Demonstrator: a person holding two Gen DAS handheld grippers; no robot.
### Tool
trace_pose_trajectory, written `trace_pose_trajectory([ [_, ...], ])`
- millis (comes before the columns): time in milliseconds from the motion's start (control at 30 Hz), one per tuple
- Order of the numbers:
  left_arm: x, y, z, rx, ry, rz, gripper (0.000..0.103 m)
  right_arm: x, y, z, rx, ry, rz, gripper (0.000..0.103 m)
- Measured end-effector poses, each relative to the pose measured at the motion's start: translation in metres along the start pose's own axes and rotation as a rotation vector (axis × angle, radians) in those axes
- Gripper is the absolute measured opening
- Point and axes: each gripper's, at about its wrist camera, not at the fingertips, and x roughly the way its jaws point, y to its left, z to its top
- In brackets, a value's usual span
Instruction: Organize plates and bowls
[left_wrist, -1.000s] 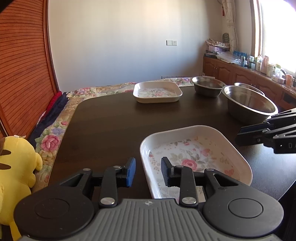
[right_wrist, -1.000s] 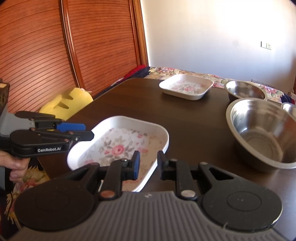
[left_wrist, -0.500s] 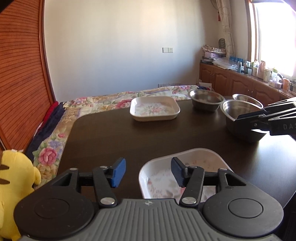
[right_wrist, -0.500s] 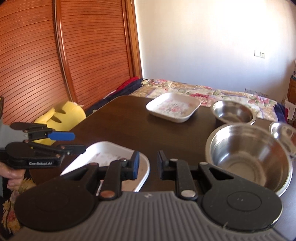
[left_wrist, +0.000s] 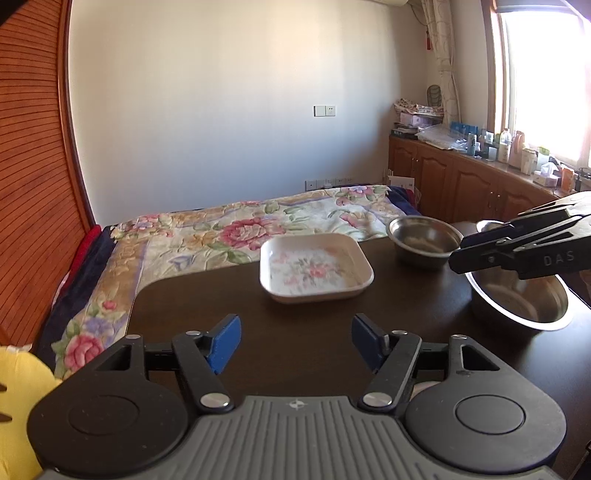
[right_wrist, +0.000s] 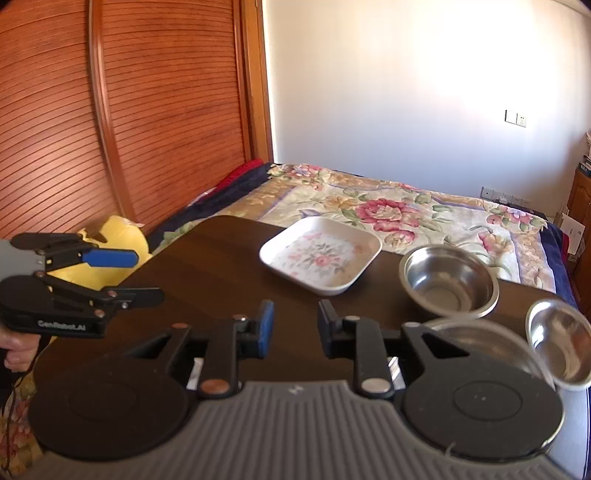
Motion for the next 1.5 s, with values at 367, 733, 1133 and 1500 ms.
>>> trace_pose_trajectory([
  [367,0.058,0.024,0.022,-0.007,0.025,-0.039,0.075,0.06,-0.02,0.024,0.028,0.097,-0.036,0.038],
  [733,0.12,0.047,0.03,-0.056,0.086,-0.093,0.077,0.111,-0.035,0.039,0.058,0.203,-0.033,0.049],
  [1133,0.167,0.056,0.031,-0.054,0.139,-0.101,0.058,0.142,-0.042,0.04,0.052,0.284,-0.048,0.043],
  [1500,0.192,0.061,0.035,-0.106,0.172,-0.11,0.047,0.157,-0.044,0.038,0.031,0.318,-0.059,0.034],
])
